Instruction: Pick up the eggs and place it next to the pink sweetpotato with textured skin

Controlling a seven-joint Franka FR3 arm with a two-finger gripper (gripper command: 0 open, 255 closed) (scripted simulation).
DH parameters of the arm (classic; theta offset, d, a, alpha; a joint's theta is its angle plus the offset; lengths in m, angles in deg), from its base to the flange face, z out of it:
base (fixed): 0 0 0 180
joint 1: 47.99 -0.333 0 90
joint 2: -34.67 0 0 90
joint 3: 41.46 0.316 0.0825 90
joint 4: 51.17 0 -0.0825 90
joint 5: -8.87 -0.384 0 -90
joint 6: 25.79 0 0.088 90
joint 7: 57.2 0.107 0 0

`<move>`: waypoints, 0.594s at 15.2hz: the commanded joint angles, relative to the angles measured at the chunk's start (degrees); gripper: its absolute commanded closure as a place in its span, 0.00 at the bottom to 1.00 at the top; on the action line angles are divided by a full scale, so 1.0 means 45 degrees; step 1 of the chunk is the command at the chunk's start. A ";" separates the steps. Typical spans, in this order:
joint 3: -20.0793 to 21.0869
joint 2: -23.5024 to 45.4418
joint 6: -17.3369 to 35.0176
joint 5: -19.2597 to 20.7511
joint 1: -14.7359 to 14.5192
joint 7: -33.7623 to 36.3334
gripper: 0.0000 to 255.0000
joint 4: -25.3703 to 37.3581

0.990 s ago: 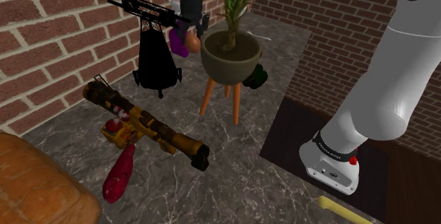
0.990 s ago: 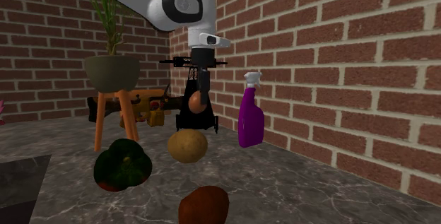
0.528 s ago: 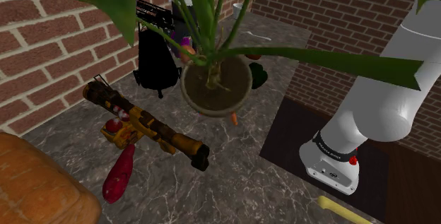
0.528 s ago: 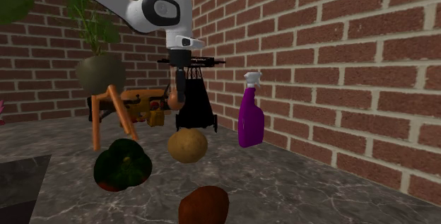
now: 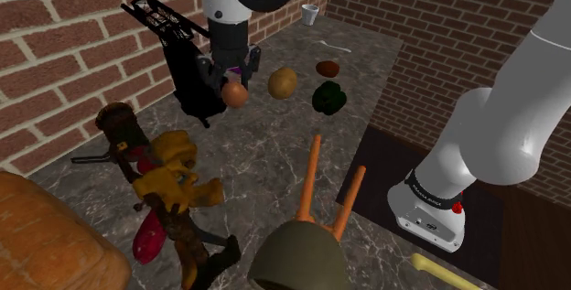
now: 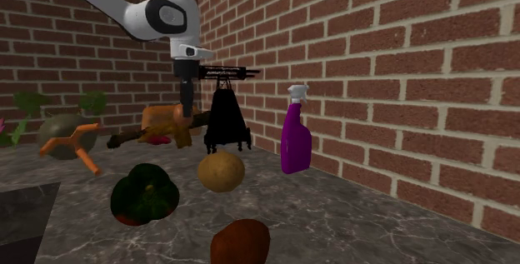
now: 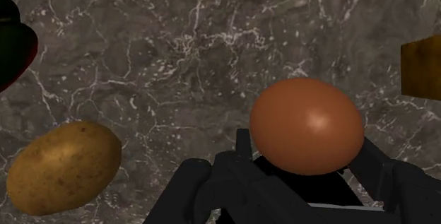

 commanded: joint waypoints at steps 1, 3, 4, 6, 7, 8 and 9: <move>0.0302 -0.0075 0.0024 0.0001 -0.0334 0.0646 1.00 -0.0090; 0.0585 -0.0126 0.0044 0.0003 -0.0641 0.1238 1.00 -0.0155; 0.0728 -0.0133 0.0049 0.0009 -0.0796 0.1537 1.00 -0.0165; 0.1016 -0.0111 0.0051 0.0033 -0.1107 0.2145 1.00 -0.0141; 0.1160 -0.0081 0.0047 0.0051 -0.1264 0.2453 1.00 -0.0107; 0.1302 -0.0038 0.0041 0.0075 -0.1423 0.2764 1.00 -0.0058; 0.1443 0.0017 0.0031 0.0105 -0.1584 0.3077 1.00 0.0005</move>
